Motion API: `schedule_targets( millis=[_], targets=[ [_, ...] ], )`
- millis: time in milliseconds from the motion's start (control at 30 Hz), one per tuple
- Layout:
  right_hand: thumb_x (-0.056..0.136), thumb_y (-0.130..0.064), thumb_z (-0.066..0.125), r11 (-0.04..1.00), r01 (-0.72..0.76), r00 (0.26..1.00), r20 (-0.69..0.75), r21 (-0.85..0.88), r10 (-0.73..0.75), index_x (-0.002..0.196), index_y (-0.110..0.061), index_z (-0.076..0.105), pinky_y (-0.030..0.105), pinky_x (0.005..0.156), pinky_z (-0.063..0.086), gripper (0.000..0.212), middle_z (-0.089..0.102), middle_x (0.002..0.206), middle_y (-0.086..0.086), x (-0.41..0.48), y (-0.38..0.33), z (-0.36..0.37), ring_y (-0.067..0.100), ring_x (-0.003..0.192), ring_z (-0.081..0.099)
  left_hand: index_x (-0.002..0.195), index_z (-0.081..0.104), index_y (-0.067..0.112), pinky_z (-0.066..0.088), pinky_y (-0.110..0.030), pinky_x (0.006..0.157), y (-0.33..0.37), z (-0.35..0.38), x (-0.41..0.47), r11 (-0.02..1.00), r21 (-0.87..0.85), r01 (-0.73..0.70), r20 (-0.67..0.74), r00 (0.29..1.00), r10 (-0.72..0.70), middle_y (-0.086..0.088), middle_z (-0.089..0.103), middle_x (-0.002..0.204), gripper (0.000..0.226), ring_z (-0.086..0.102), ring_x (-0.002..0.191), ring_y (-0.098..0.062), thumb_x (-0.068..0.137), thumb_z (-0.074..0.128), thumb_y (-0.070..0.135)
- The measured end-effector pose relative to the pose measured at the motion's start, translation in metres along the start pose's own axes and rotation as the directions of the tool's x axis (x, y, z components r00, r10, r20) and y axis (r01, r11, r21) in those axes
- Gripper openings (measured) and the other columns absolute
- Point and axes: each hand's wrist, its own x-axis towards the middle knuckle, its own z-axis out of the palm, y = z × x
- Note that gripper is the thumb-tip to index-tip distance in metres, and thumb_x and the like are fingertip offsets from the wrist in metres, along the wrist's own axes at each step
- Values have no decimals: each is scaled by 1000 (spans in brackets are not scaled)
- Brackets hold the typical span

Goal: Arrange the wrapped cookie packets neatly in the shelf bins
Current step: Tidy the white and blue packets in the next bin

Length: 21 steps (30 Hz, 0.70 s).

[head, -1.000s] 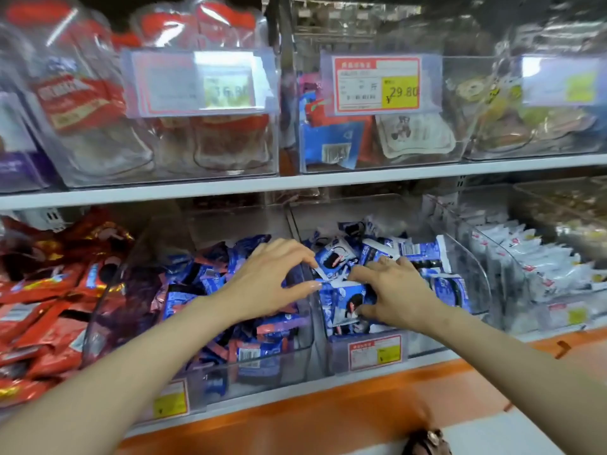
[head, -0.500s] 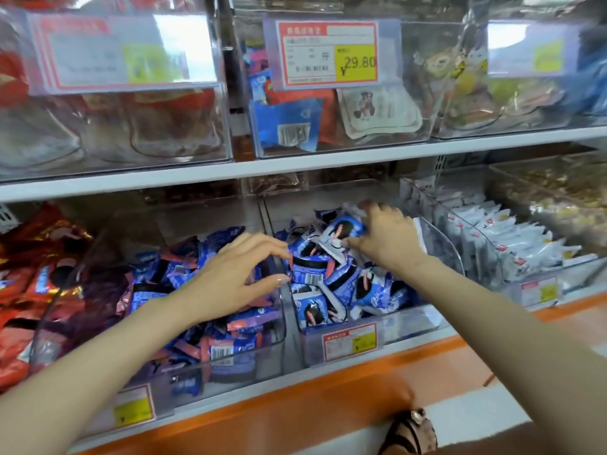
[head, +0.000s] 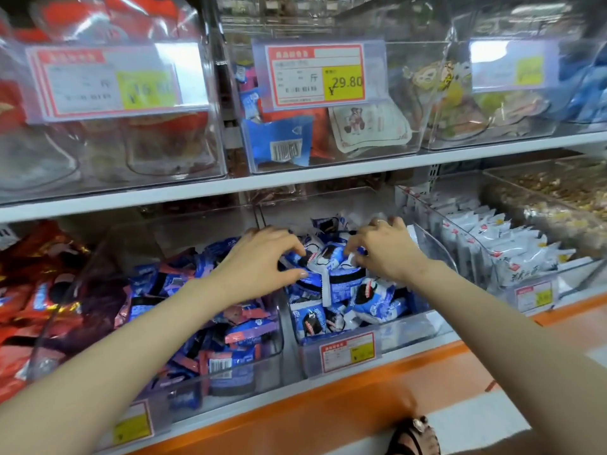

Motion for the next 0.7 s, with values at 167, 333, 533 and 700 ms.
schedule_targets(
  millis=[167,333,533,700],
  targets=[
    [81,-55,60,942,-41,998,54,333,25,129,-44,50,40,106,30,50,54,132,-4,-22,27,-12,20,123,42,119,55,18,33,-26,76,15,8,42,983,177,55,262,960,-101,-1,57,122,44,51,111,-20,83,66,41],
    [74,-53,68,890,126,952,200,438,-233,137,-44,39,34,115,12,70,28,151,-12,-44,14,-13,9,139,19,121,54,17,34,-26,70,18,13,55,972,205,115,438,877,-197,-3,59,119,53,53,101,-20,78,71,42],
    [78,-52,66,928,169,932,253,331,-260,137,-47,38,44,118,7,66,11,156,-12,-46,7,-4,11,143,6,115,56,18,40,-30,75,18,25,61,944,320,76,436,873,-218,-1,61,113,48,56,102,-20,75,74,38],
    [77,-57,64,953,199,928,269,230,-259,136,-50,37,48,117,-6,66,1,158,-10,-44,5,-1,14,144,-5,107,60,18,33,-25,61,17,20,58,959,276,69,293,944,-152,0,59,98,25,50,83,-16,83,64,26]
  ],
)
